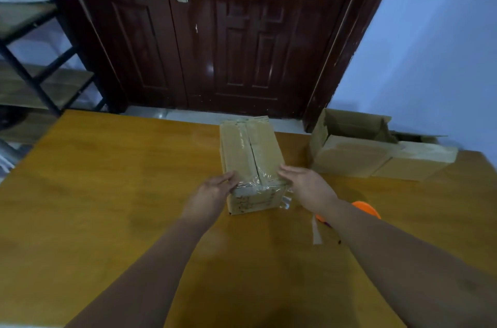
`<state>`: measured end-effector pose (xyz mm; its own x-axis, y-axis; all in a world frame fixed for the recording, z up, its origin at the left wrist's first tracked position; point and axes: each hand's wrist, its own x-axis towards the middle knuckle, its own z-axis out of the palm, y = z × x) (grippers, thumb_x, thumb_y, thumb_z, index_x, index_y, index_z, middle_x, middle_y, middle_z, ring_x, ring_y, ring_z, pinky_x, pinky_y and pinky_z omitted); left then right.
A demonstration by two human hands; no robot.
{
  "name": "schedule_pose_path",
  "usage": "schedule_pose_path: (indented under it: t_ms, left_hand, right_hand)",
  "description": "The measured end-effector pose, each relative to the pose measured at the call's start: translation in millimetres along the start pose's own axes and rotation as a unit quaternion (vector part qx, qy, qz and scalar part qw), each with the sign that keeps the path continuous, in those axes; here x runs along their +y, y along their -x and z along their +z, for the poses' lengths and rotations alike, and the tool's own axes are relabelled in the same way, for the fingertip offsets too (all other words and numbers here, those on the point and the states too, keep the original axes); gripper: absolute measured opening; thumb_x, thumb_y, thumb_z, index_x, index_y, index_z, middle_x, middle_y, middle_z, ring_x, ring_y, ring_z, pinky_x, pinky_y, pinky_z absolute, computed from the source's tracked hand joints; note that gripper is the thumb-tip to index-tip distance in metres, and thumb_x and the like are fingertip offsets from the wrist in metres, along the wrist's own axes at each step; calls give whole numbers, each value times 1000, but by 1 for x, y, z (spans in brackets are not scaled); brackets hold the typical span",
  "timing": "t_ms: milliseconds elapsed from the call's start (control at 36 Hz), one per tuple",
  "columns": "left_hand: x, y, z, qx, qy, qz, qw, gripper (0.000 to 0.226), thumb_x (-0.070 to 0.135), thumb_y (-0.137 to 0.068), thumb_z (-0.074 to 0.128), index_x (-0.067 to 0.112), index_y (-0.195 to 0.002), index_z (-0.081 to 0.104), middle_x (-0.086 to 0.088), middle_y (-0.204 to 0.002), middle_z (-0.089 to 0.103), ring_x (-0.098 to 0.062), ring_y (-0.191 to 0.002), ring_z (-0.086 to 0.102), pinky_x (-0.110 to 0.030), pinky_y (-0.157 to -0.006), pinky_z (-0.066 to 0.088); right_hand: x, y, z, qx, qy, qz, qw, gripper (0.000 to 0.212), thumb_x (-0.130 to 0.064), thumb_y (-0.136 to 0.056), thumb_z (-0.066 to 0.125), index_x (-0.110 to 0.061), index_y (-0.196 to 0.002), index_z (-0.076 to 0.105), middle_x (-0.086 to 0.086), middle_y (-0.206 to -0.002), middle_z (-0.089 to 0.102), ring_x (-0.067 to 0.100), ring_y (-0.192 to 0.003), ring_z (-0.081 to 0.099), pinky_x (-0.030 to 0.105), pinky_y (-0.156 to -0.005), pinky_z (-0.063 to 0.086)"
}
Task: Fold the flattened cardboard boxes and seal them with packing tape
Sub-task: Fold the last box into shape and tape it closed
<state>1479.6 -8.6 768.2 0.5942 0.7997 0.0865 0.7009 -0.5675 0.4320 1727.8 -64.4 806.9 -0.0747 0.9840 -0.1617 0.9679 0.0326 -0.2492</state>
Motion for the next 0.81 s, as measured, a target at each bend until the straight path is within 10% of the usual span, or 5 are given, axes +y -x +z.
schedule_pose_path:
  t_ms: [806]
  left_hand:
    - [-10,-6,7,-47,-69,31,996,30,15,-94,57,13,-123,55,-6,-139,42,-31,-89,64,-41,-64,55]
  right_hand:
    - [0,-4,-11,-106,129,-11,986,55,-29,-103,39,-25,-152,16,-11,-160,4,18,-137,39,37,-104,44]
